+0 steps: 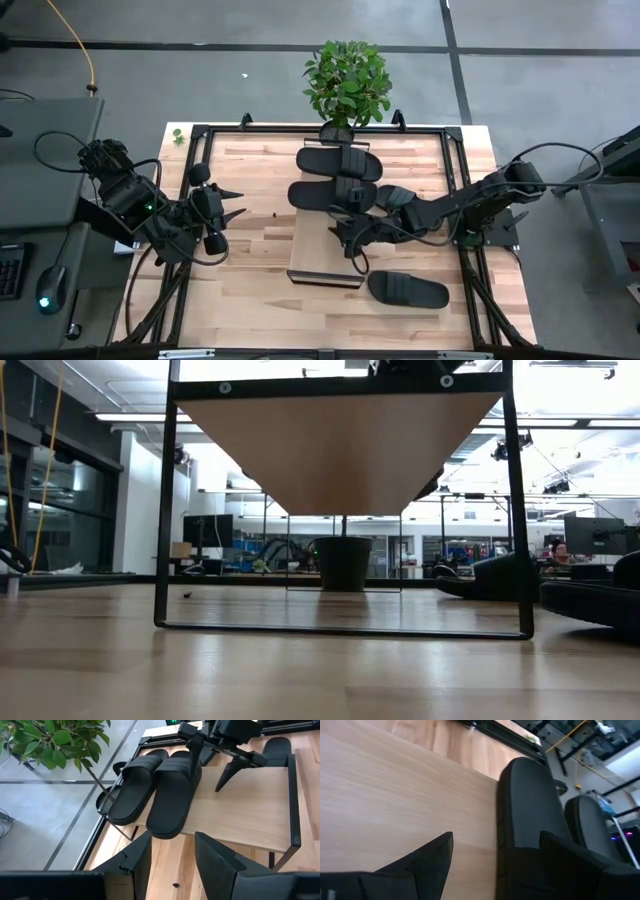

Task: Pick and place slides into the shelf
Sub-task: Put the bottom left slide on the shelf

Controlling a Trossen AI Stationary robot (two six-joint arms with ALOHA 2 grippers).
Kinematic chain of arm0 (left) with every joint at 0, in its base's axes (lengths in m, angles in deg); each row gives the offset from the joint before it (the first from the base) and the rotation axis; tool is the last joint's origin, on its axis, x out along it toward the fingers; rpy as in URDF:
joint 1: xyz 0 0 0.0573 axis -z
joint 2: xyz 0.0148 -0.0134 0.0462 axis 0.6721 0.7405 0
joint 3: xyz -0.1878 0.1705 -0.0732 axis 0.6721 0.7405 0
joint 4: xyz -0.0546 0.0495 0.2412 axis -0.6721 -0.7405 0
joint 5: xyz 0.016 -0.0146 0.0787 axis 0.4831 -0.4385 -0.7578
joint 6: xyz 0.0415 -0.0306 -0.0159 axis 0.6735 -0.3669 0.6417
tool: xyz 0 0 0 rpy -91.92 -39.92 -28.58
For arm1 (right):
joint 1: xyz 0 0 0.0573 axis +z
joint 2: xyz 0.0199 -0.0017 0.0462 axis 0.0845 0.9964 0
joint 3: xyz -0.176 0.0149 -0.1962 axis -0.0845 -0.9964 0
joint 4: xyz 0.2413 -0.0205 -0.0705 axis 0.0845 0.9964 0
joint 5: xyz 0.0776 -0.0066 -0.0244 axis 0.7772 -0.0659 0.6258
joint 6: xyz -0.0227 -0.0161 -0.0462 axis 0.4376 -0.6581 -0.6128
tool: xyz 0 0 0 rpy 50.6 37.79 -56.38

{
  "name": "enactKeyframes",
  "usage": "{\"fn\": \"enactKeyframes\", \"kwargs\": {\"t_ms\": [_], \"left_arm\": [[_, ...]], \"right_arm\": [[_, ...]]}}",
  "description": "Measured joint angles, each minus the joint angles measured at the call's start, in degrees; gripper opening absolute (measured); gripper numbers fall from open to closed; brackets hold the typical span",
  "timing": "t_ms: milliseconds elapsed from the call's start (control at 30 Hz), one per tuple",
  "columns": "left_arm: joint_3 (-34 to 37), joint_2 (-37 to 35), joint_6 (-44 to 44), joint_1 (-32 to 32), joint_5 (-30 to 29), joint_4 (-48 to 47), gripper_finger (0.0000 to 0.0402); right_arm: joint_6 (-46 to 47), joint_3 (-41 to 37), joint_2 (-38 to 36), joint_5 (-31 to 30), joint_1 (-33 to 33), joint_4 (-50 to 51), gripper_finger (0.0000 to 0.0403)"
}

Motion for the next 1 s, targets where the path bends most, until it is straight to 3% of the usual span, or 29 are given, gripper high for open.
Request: {"fn": "enactKeyframes", "kwargs": {"t_ms": [733, 867, 1000], "left_arm": [[0.0, 0.0, -0.04, -0.01, 0.01, 0.0, 0.0134], [0.0, 0.0, -0.07, 0.0, 0.01, 0.0, 0.0134], [0.0, 0.0, -0.07, -0.01, 0.01, 0.0, 0.0134]], "right_arm": [[-3.46, -0.04, 0.0, -14.97, -0.04, 0.07, 0.0289], [-3.38, -0.04, 0.0, -15.6, -0.02, 0.05, 0.0289], [-2.07, -0.07, 0.0, -11.48, -0.02, -1.35, 0.0289]]}}
